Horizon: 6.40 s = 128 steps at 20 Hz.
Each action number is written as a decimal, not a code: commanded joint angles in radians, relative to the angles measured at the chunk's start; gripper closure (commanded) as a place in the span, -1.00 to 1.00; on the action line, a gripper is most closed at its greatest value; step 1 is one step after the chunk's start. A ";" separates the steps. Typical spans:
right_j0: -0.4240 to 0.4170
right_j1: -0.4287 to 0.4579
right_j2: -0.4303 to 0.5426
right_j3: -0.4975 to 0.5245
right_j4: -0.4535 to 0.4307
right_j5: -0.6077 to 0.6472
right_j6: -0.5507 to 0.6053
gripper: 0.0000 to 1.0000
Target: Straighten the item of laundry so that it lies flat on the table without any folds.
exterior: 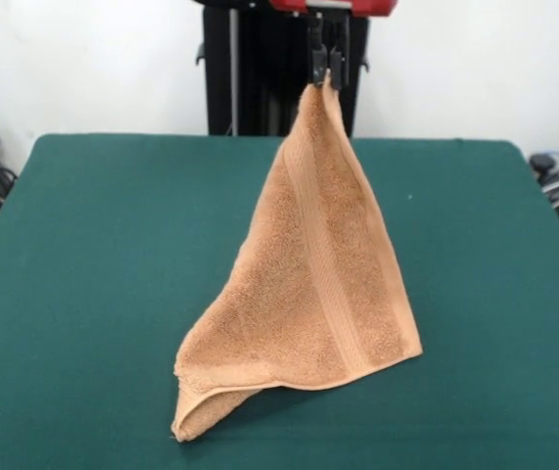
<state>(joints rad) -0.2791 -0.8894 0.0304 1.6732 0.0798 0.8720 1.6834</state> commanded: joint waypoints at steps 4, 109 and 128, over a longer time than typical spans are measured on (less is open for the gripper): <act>-0.033 -0.006 0.135 0.169 -0.037 -0.066 -0.105 1.00; -0.160 -0.172 0.207 0.768 -0.173 -0.972 0.188 1.00; -0.145 -0.107 0.204 0.739 -0.226 -1.099 0.159 -1.00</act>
<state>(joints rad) -0.4231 -1.0323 0.2330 2.4018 -0.1011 -0.2305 1.6834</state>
